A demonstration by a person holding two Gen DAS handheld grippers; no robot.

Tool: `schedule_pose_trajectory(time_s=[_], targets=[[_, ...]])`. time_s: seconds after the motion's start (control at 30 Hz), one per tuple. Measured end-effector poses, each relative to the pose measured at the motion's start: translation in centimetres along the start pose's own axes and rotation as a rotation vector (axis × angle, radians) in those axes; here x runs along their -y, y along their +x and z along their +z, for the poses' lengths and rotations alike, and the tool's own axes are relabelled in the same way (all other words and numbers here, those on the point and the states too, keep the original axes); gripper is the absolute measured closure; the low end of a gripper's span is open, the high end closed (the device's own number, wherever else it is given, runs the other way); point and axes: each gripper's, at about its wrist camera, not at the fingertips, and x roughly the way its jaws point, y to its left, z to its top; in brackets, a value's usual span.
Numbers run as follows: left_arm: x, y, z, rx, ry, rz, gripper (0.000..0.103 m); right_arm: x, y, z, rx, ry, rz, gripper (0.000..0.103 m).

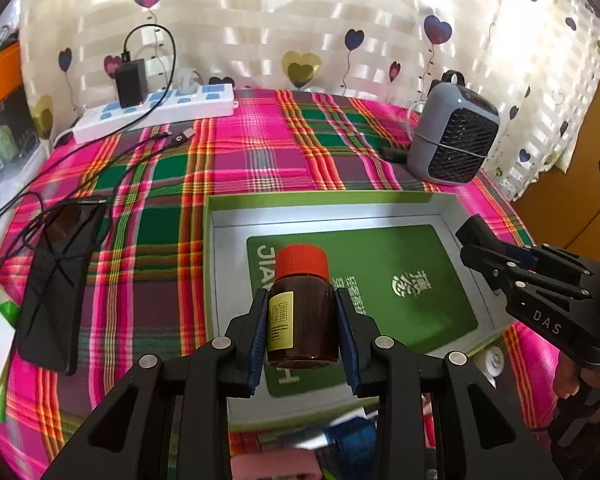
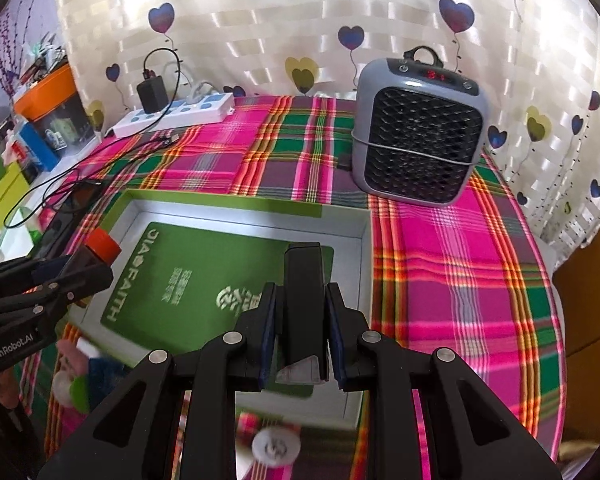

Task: Organize rigid objects
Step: 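Carry the bottle with the left gripper while the right gripper carries the flashlight into the green box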

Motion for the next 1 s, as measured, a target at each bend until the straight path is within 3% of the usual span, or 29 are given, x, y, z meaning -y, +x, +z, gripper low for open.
schedule_pose_trajectory(time_s=[0.4, 1.0], targets=[[-0.3, 2.7, 0.7, -0.037, 0.008, 0.028, 0.072, 0.5, 3.5, 0.8, -0.054, 0.001, 0.014, 0.079], [-0.2, 3.3, 0.7, -0.039, 0.022, 0.053, 0.072, 0.4, 4.0, 1.0, -0.058, 0.007, 0.016, 0.079]])
